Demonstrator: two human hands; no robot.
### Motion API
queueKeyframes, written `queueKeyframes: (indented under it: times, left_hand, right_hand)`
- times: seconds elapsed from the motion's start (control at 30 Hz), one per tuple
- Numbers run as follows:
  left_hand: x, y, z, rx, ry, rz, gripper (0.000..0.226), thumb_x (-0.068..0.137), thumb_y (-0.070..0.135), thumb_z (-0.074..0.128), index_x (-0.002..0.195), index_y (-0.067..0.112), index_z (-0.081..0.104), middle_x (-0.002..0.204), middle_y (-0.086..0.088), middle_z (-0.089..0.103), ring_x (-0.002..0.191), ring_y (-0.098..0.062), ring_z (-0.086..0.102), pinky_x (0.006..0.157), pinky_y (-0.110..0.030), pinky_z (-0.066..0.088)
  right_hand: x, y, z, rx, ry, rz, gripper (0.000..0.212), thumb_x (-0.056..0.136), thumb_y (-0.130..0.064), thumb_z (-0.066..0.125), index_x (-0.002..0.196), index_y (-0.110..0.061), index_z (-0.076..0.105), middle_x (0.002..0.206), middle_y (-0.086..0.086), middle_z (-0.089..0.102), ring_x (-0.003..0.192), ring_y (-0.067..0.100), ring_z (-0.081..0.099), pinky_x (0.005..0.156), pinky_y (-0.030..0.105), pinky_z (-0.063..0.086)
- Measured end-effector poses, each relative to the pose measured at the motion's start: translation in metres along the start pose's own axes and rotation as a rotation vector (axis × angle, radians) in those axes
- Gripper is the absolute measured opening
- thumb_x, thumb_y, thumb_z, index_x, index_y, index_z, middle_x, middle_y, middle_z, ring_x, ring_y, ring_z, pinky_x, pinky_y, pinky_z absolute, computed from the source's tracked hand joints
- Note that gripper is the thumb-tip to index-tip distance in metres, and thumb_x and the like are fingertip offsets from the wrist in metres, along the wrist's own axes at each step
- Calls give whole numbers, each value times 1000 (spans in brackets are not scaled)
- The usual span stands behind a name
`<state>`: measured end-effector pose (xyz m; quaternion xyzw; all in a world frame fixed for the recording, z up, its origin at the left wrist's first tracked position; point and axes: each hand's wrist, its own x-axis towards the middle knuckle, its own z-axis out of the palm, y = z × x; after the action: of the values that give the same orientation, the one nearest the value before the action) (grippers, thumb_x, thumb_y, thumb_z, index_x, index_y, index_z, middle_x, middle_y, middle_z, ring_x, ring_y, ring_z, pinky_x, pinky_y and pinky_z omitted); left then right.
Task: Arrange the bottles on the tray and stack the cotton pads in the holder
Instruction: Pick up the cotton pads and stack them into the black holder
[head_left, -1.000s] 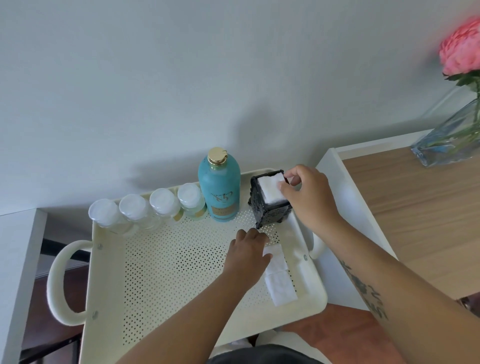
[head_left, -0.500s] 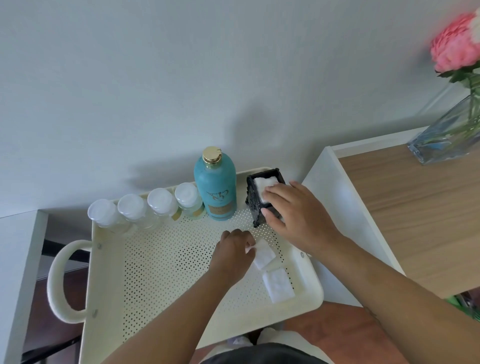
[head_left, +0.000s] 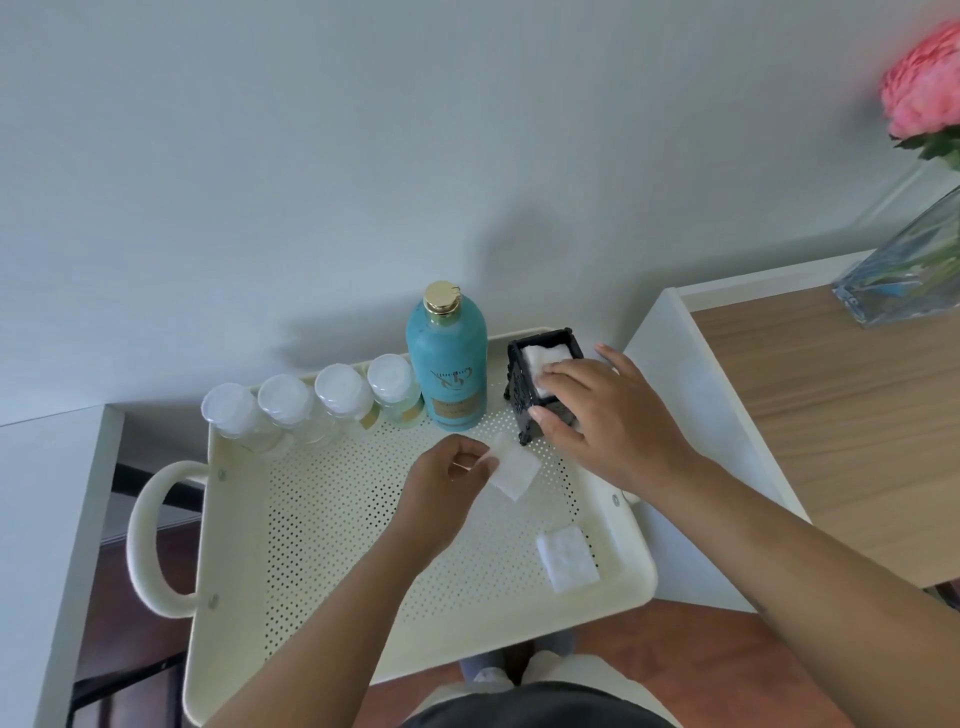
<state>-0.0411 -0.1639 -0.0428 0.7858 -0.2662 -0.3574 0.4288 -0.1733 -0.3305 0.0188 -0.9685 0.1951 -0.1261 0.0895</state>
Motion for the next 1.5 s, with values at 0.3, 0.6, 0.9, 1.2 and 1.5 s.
queueKeyframes:
  times: [0.3,0.6,0.9,1.2,1.5]
  left_hand:
    - [-5,34,-15,-147,-17,61,3,88,34,68,90,32,70,81,11,71,72,-4,60,67,-21,51]
    - [0,63,-26,-24,-40,251,6,90,30,67,95,30,71,75,18,66,70,8,55,62,-4,42]
    - [3,73,-19,-113,-33,261,15,88,31,69,103,34,67,88,14,69,74,0,58,67,-14,50]
    - [-19,16,26,81,-77,93,8,87,35,68,90,29,64,85,12,66,69,7,57,61,-5,44]
    - [-26,-16,66,391,-227,54,26,84,32,70,106,19,63,105,2,62,92,-9,57,81,-24,49]
  right_hand:
    - [2,-1,1,46,-70,30,44,99,-46,37,112,-17,66,118,-4,67,115,14,58,118,44,18]
    - [-14,-13,-16,453,133,260,25,91,-40,60,112,-27,65,100,-18,64,96,5,53,87,32,39]
    - [-7,-10,-19,804,2,478,6,91,-30,64,88,-25,66,77,-5,66,63,0,53,56,10,40]
    - [33,18,-18,700,61,590,11,92,-28,63,96,-19,67,79,-11,61,71,3,54,58,7,37]
    - [40,22,-4,620,22,599,20,92,-31,60,106,-18,64,88,-10,59,74,2,51,63,18,36]
